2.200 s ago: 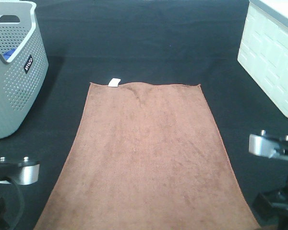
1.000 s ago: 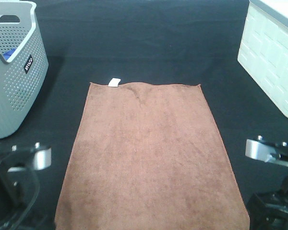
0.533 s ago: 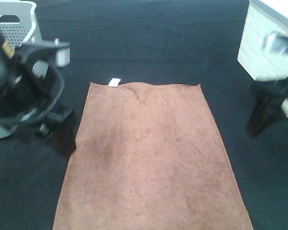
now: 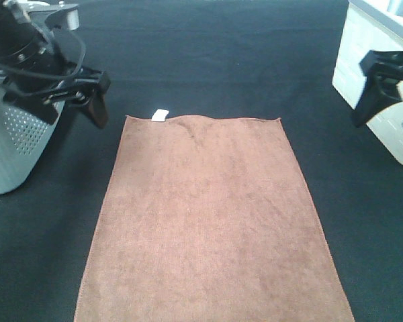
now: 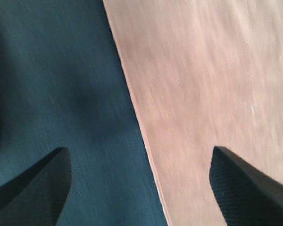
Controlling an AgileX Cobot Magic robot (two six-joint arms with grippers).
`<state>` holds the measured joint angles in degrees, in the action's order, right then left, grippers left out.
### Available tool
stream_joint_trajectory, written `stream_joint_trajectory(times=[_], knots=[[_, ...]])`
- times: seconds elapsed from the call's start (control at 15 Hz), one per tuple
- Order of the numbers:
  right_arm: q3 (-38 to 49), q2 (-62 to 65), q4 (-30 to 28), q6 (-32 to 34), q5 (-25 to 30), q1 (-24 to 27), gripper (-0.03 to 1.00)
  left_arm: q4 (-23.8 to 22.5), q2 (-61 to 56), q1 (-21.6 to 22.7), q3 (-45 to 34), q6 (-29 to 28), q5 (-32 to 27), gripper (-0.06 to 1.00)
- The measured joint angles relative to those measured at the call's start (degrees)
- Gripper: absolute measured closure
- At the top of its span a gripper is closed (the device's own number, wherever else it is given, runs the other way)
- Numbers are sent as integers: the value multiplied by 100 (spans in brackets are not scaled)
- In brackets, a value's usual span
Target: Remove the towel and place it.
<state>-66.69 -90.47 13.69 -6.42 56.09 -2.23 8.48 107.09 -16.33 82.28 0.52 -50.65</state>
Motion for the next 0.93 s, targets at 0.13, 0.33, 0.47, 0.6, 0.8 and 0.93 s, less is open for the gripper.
stream_joint_trajectory(times=[0.13,0.33,0.47,0.6,0.8,0.93], knots=[[-539,-722,63,-218,-86,11,22,80,762,17,825,132,-166,19],[-1627,-2051,69,-372,-120,11,22,155,1931,17,2338,172,-773,19],[-1948,-2424,69,-435,-120,11,22,149,2361,17,2899,172,-1112,19],[-2641,-3128,166,-516,-115,11,22,126,3094,17,3890,223,-1662,19],[-3392,-3890,642,-888,-86,11,22,40,3925,115,4968,132,-1839,19],[-3661,-4257,837,-1094,-80,11,22,390,4154,384,5180,63,-1856,19]])
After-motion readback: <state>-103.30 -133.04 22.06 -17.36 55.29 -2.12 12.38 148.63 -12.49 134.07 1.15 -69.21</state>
